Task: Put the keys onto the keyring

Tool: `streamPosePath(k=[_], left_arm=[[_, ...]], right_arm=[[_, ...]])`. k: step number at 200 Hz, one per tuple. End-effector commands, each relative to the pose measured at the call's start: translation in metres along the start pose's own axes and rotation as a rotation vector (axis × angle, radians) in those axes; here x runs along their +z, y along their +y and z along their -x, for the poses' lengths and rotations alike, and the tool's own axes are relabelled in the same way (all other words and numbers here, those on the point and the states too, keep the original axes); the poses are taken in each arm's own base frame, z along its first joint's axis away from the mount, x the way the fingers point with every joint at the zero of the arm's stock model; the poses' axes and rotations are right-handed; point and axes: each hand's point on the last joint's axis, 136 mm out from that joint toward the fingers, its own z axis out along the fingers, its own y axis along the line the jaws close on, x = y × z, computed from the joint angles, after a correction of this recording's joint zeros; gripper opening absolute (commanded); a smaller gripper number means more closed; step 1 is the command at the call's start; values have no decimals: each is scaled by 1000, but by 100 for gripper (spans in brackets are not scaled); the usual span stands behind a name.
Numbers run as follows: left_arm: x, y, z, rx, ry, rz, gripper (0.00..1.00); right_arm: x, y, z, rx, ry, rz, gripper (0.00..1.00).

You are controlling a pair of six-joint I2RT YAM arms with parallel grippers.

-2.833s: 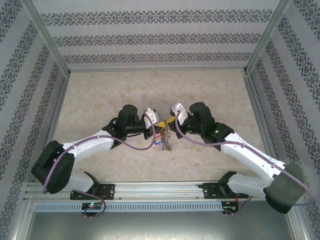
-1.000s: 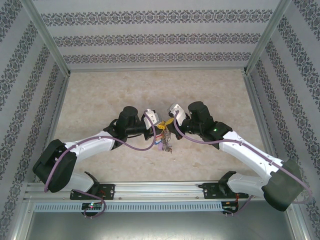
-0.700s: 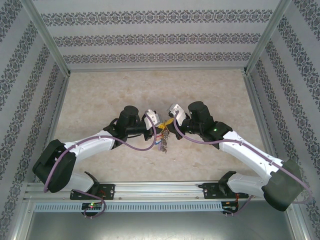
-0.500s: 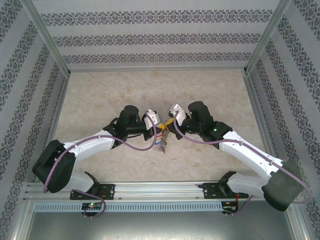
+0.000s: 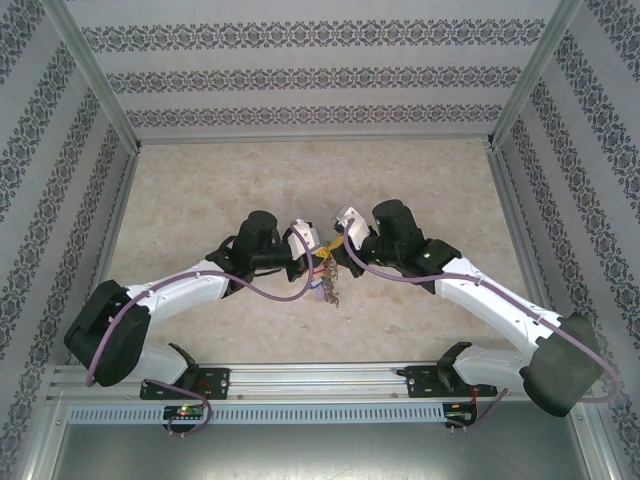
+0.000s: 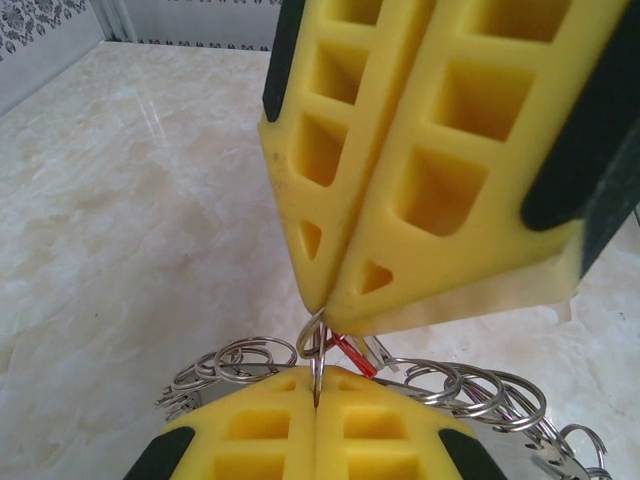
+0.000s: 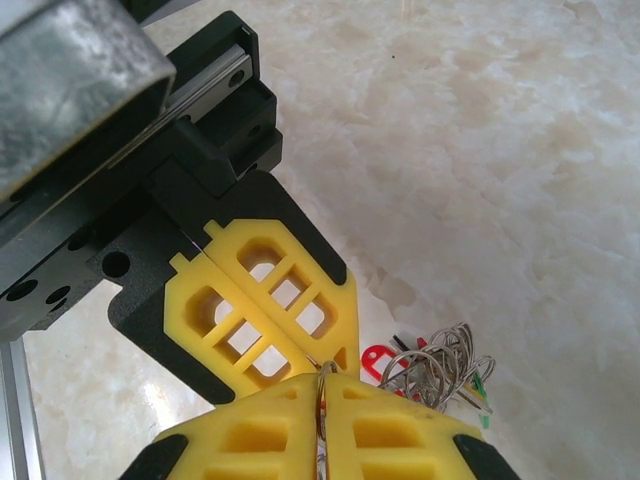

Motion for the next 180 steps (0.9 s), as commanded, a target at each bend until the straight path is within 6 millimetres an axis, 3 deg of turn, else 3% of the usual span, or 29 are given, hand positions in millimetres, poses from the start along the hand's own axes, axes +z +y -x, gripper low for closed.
streamPosePath(k=[1, 73, 108, 180], left_arm=[[-6, -2, 26, 50, -63, 3, 0], [-6, -1, 27, 51, -67, 9, 0], [-6, 0, 27, 52, -66, 13, 0], [-5, 12, 22, 0, -100, 97, 0]], right_arm=[[-2, 5, 9, 10, -12, 35, 11], [0, 1, 5, 22, 13, 30, 12], [-3, -3, 10, 26, -9, 12, 0], [-6, -32, -2, 122, 20, -121, 0]])
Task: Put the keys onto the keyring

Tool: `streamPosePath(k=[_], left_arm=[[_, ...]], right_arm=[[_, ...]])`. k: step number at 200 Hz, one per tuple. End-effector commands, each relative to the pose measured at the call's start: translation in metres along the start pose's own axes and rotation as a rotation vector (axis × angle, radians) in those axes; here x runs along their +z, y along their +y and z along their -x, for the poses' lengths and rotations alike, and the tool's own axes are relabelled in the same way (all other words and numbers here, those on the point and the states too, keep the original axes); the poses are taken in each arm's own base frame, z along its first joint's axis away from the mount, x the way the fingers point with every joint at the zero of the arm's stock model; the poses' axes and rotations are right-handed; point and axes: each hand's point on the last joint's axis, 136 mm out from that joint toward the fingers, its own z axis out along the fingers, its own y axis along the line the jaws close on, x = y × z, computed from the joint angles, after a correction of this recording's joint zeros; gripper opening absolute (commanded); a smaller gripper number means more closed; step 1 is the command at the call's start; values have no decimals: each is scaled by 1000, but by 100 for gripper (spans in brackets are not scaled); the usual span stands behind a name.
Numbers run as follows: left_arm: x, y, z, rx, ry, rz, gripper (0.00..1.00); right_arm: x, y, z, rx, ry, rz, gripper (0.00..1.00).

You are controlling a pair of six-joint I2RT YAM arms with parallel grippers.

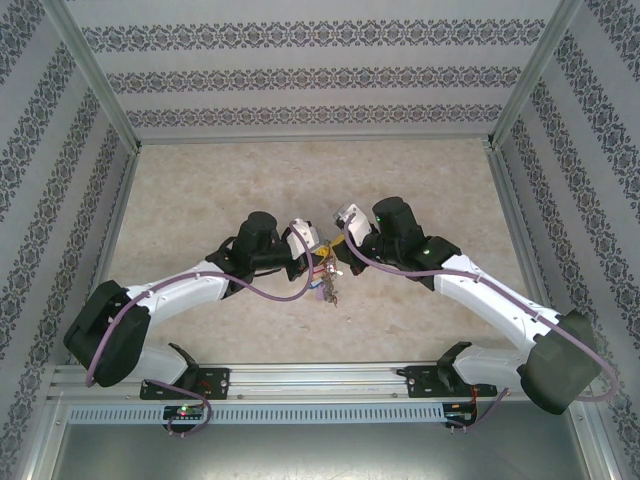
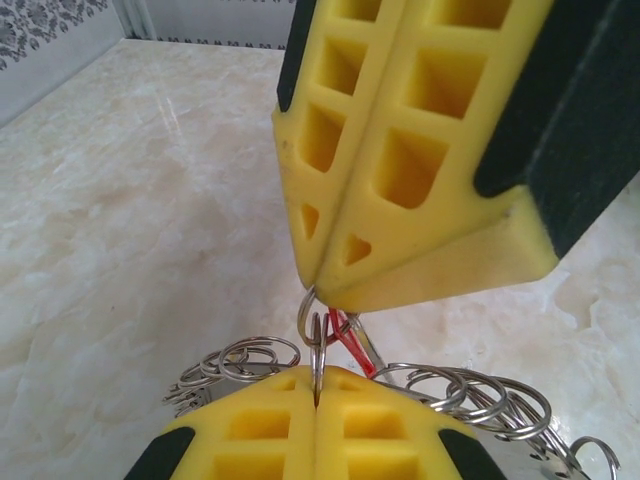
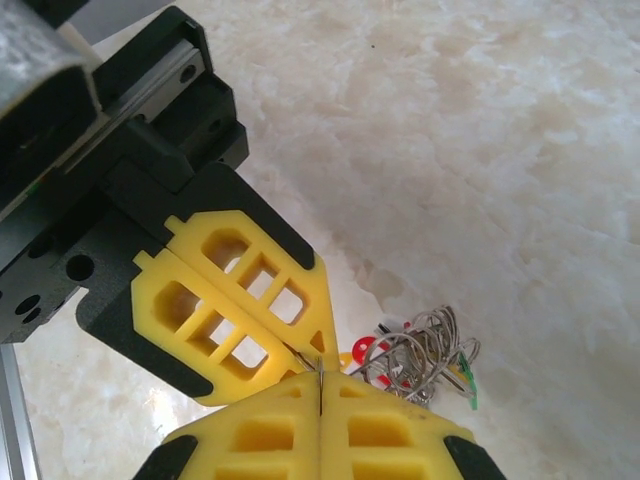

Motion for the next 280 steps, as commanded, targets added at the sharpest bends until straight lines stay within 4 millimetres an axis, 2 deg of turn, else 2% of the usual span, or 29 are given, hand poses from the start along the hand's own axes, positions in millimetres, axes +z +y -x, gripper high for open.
streamPosePath(k=[1, 35, 61, 93, 174, 226, 258, 280], left_arm=[[-5, 5, 24, 9, -98, 52, 0], [-4, 4, 20, 7, -94, 47, 0], [-4, 3, 18, 27, -62, 34, 9], [-2, 0, 16, 34, -40, 12, 13], [1, -1, 19, 43, -33, -15, 20], [2, -3, 19, 51, -20, -32, 15], [1, -3, 20, 59, -16, -32, 0], [0, -4, 21, 65, -19, -34, 0]], right_arm=[[-4, -18, 1, 61, 2, -79, 0], [-5, -13, 14, 84, -37, -51, 0], [-5, 1, 21, 52, -54, 14, 0], [-8, 9, 30, 33, -81, 51, 0], [-6, 16, 26, 6, -60, 94, 0], [-3, 23, 23, 7, -32, 138, 0], [-2, 21, 20, 10, -19, 128, 0], [-2, 21, 15, 18, 2, 129, 0]])
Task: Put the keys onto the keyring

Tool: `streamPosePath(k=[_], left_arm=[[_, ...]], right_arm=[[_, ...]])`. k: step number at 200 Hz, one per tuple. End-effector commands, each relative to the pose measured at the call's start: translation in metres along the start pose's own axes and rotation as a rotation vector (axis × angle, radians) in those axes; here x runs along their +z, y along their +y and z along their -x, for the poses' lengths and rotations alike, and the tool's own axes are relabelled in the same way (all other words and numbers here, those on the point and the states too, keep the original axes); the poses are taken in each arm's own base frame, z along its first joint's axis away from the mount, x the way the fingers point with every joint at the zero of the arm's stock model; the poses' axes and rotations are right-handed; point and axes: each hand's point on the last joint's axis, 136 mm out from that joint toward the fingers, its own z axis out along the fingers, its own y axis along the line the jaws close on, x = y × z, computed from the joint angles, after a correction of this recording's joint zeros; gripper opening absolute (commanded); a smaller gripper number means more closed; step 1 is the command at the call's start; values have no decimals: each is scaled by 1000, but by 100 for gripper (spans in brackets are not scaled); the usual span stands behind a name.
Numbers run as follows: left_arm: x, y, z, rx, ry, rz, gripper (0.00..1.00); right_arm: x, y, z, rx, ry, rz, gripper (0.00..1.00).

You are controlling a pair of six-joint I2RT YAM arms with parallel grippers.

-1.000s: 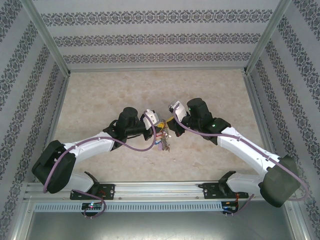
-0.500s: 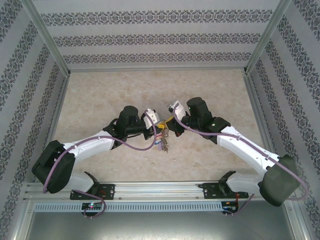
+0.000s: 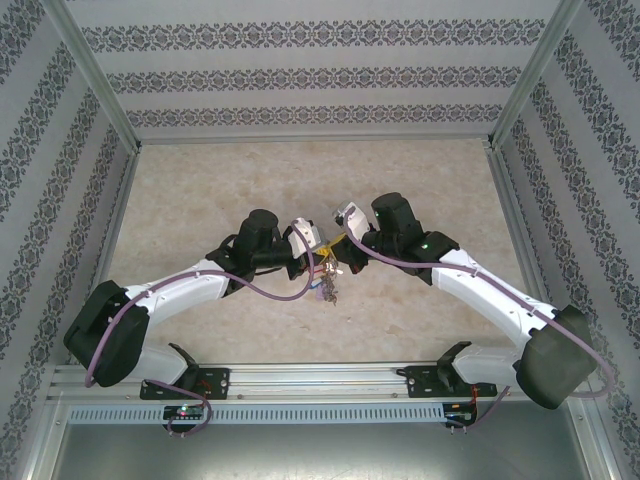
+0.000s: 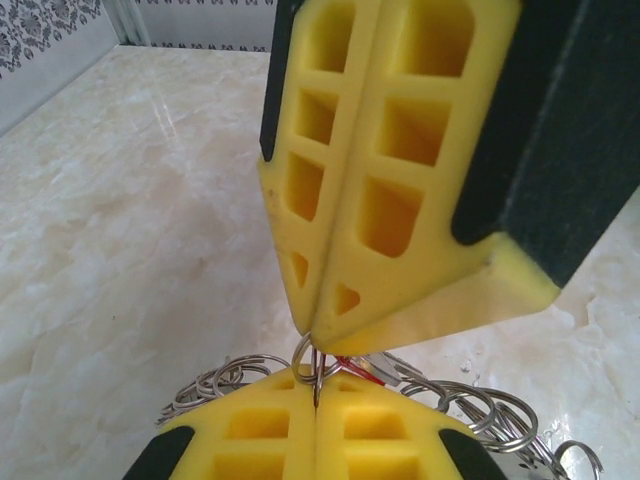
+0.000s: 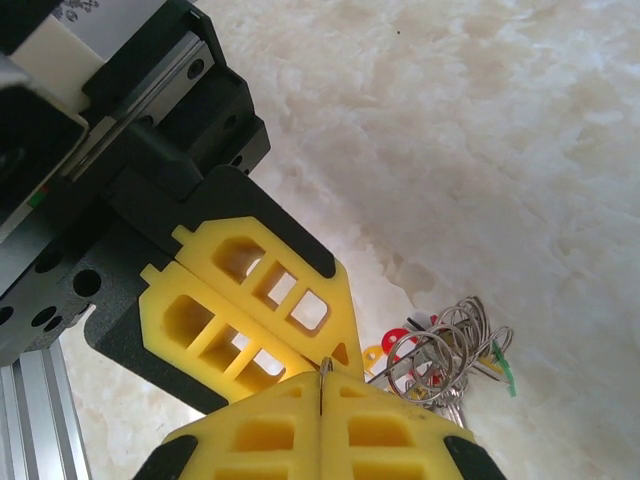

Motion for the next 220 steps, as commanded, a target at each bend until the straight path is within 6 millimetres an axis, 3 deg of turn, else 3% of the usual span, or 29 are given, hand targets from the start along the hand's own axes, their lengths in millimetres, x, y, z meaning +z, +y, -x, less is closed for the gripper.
streamPosePath(k=[1, 35, 72, 128, 182, 220], left_arm=[[-1, 0, 16, 38, -28, -9, 0], [-3, 0, 19, 46, -36, -4, 0], [-3, 1, 21, 54, -39, -1, 0], [-4, 1, 22, 56, -42, 0, 0], [-4, 1, 22, 58, -43, 2, 0], [-5, 2, 24, 62, -50, 9, 0]], right_arm=[[-4, 12, 14, -29, -19, 51, 0], [-1, 9, 1, -3, 44, 50, 10], [1, 10, 1, 5, 55, 57, 16], [4, 8, -2, 6, 75, 58, 17], [10, 7, 3, 14, 74, 66, 16], [10, 2, 1, 13, 82, 35, 2]])
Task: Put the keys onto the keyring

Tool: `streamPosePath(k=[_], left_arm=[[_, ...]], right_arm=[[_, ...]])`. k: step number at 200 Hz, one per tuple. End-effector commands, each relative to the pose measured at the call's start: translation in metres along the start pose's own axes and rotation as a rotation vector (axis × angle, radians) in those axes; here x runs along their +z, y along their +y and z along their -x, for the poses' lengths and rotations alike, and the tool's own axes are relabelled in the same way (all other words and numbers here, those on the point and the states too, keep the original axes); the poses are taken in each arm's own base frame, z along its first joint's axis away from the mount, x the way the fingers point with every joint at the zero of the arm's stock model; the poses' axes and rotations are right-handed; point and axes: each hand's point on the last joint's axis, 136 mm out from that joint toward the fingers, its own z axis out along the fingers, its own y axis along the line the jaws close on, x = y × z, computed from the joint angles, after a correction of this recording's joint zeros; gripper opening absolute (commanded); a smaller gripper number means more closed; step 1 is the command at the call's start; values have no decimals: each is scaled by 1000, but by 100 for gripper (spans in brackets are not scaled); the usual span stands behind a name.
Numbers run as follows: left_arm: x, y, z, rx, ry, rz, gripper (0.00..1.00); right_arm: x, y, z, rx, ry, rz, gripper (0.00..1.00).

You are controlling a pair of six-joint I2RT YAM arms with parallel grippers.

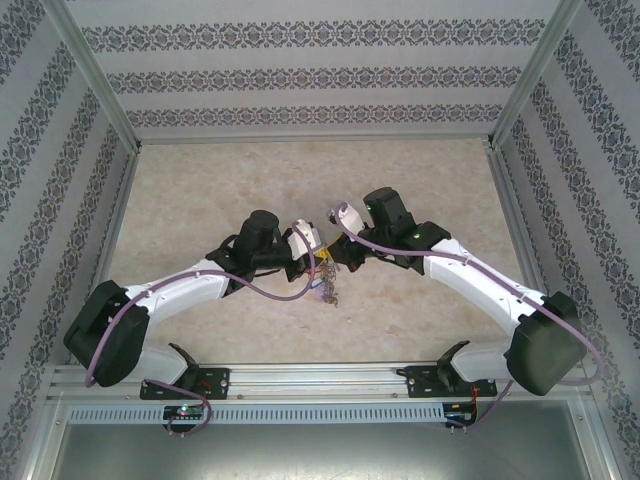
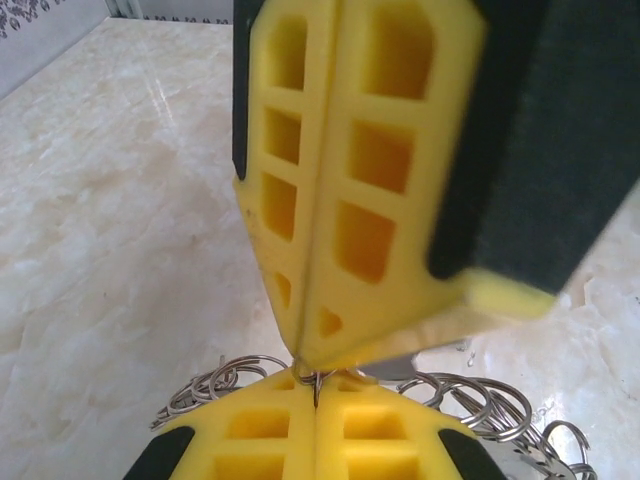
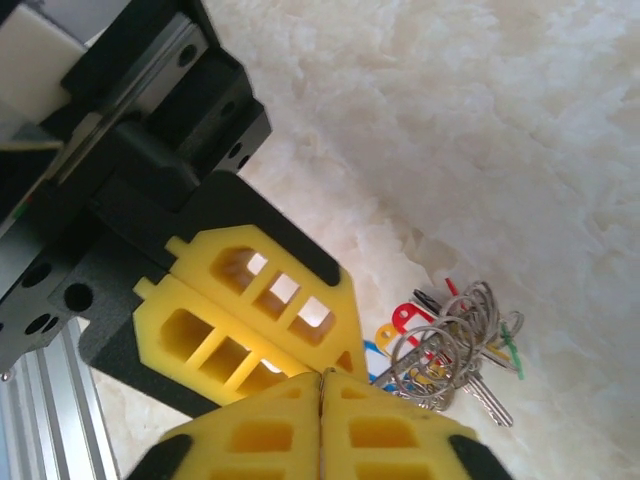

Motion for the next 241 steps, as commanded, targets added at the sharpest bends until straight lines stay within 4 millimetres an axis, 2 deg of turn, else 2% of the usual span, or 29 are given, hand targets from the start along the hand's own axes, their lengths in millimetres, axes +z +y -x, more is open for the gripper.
streamPosePath(k=[1, 50, 97, 139, 184, 221, 230, 241], left_arm=[[-6, 3, 32, 75, -86, 14, 0], [-9, 8, 28, 61, -87, 64, 0], [-8, 10, 25, 36, -109, 84, 0], [-6, 12, 20, 24, -100, 93, 0], [-6, 12, 20, 11, -116, 95, 0], [-8, 11, 24, 20, -121, 91, 0], [-8, 12, 24, 21, -119, 91, 0], [-7, 11, 24, 24, -120, 91, 0]], right_arm=[[-1, 2, 6, -16, -6, -3, 1], [-9, -13, 0, 12, -17, -76, 0], [-10, -35, -15, 88, 8, -155, 0], [-10, -40, -15, 113, 1, -174, 0], [-7, -28, -7, 107, -18, -99, 0], [-7, -2, -5, 85, -17, 51, 0], [-6, -1, -5, 97, -11, 64, 6], [-5, -3, -7, 114, -7, 61, 9]])
